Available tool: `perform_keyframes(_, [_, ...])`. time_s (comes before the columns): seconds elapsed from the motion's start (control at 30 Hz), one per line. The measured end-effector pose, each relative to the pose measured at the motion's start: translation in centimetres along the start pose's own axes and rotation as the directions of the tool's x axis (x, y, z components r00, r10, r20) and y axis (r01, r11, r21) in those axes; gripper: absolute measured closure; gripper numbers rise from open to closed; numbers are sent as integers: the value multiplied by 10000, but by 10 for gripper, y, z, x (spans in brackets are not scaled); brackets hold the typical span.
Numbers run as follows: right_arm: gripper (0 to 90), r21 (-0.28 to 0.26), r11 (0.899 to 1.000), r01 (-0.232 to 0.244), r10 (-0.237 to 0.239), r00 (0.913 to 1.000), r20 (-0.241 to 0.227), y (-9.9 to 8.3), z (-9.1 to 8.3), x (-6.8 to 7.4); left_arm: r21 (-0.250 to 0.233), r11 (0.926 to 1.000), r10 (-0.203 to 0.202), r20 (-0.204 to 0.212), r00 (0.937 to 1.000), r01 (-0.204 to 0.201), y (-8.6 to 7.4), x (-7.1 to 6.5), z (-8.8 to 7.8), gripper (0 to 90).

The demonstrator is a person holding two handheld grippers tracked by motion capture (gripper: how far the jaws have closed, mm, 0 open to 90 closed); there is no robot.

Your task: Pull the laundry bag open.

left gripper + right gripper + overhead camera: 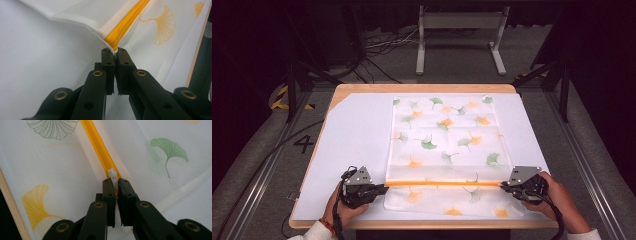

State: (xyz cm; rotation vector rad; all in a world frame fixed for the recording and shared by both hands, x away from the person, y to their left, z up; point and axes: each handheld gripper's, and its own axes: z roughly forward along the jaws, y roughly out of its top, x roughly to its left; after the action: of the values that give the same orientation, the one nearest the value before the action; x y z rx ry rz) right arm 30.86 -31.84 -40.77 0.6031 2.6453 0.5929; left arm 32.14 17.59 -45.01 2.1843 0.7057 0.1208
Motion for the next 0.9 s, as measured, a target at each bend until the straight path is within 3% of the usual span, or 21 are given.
perform_keyframes(0.4, [850,33,10000,-82,82,10000,-40,-8,-7,-4,88,10000,16,-80,10000,-16,-1,2,0,861])
perform_keyframes(0.47, [849,251,9997,-44,42,10000,73,-9,-6,-4,106,9999,2,-110,9999,0,-1,2,-1,861])
perform_keyframes(0.9, [850,242,9989,-396,395,9992,75,-20,-8,-9,158,9998,75,-146,9999,-73,-2,2,-1,861])
